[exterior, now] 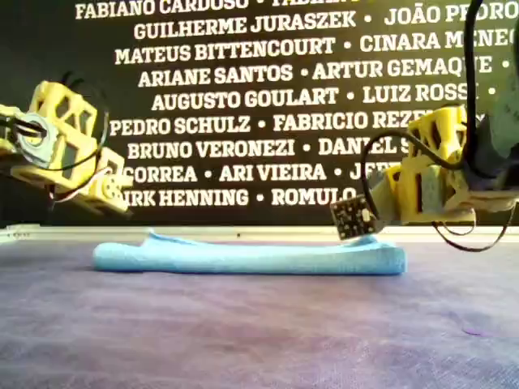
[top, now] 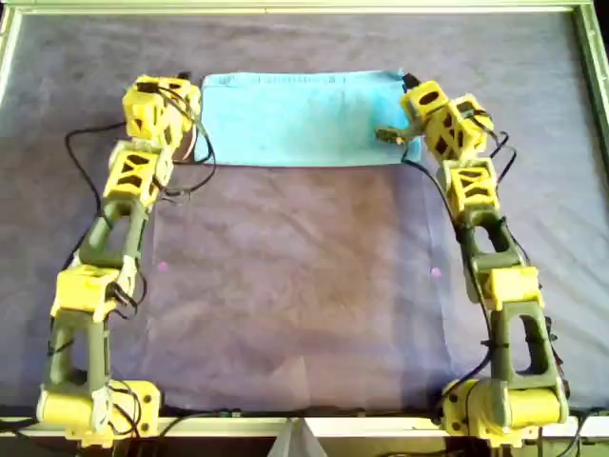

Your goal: Fold a cloth

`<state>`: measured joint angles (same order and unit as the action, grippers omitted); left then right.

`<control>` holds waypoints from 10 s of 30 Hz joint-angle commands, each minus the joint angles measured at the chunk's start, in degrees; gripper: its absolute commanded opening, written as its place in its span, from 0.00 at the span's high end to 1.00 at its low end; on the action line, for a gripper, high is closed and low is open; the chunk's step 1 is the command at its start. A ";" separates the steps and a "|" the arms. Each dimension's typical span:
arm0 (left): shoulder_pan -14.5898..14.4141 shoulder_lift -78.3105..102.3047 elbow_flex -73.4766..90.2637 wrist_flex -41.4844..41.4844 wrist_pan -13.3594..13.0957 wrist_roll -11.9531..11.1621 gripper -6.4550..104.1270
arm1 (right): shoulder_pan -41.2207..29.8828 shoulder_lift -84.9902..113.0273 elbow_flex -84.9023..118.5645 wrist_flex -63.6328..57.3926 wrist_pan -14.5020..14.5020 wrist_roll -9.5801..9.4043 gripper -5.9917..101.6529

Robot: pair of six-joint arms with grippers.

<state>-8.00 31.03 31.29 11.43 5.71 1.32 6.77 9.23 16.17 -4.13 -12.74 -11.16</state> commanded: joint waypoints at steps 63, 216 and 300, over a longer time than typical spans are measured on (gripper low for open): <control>2.02 116.46 115.22 -2.90 0.00 -0.88 0.30 | -13.10 156.62 130.52 30.94 0.35 -0.09 0.47; -6.77 40.52 60.91 -13.18 0.97 0.44 0.95 | 2.29 46.85 43.77 42.01 -0.53 5.80 0.96; -5.36 137.55 141.86 -13.01 -0.09 0.53 0.38 | 2.02 138.08 132.10 46.14 0.44 4.92 0.37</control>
<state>-14.77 166.90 173.94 -1.41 5.62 1.32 9.14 141.06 148.27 44.38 -12.48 -6.42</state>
